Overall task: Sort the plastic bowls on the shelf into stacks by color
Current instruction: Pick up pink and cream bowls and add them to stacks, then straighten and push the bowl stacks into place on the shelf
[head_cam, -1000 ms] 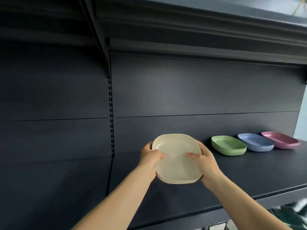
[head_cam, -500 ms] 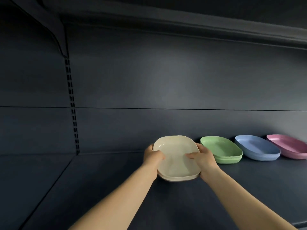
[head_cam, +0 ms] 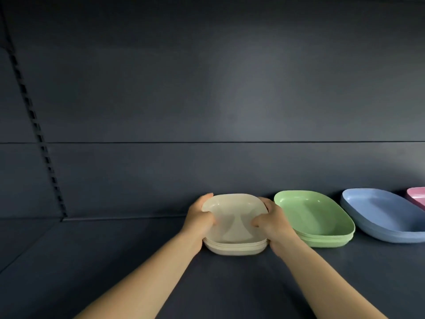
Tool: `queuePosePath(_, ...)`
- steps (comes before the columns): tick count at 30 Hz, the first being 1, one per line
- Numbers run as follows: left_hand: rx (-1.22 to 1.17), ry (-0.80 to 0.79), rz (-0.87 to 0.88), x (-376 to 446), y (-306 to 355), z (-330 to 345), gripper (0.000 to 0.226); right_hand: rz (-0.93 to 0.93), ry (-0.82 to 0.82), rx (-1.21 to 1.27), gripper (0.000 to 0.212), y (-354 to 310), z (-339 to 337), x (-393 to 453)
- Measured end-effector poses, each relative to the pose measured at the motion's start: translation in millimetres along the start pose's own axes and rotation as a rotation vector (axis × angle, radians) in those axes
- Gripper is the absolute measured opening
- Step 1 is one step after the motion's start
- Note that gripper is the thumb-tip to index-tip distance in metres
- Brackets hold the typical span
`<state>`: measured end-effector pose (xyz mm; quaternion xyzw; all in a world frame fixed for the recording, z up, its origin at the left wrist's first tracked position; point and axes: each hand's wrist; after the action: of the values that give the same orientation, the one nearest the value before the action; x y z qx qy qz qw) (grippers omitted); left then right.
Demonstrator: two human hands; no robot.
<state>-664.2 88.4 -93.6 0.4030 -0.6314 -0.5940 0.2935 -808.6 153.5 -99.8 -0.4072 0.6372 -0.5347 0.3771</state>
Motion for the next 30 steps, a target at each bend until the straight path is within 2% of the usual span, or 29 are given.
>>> queuePosePath(10,0.001,-0.043,-0.022,8,-7,-6,0.073,0.025,-0.047,0.055,0.056,2,-3,1)
queuePosePath(20,0.003,-0.046,-0.009,11,-7,-7,0.071,0.021,-0.037,-0.013,0.054,-1,-1,2)
queuePosePath(25,0.026,-0.057,-0.009,10,-4,-9,0.070,-0.001,-0.036,-0.249,0.031,-14,2,-4)
queuePosePath(26,0.050,-0.064,-0.009,9,-2,-11,0.070,-0.006,-0.037,-0.338,0.033,-19,2,-7)
queuePosePath(28,0.122,-0.084,-0.012,6,5,-21,0.071,0.003,-0.033,-0.549,0.064,-31,0,-11)
queuePosePath(30,0.243,-0.111,-0.007,-1,17,-38,0.070,-0.034,-0.039,-0.722,0.073,-47,1,-20)
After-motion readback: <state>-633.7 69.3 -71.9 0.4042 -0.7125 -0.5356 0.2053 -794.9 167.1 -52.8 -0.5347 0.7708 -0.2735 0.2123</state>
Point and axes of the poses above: each hand's wrist, its own x-axis towards the middle knuckle, its own z-axis out of the palm, y = z × x, and after that the axes turned 12 degrees about -y, right-handed
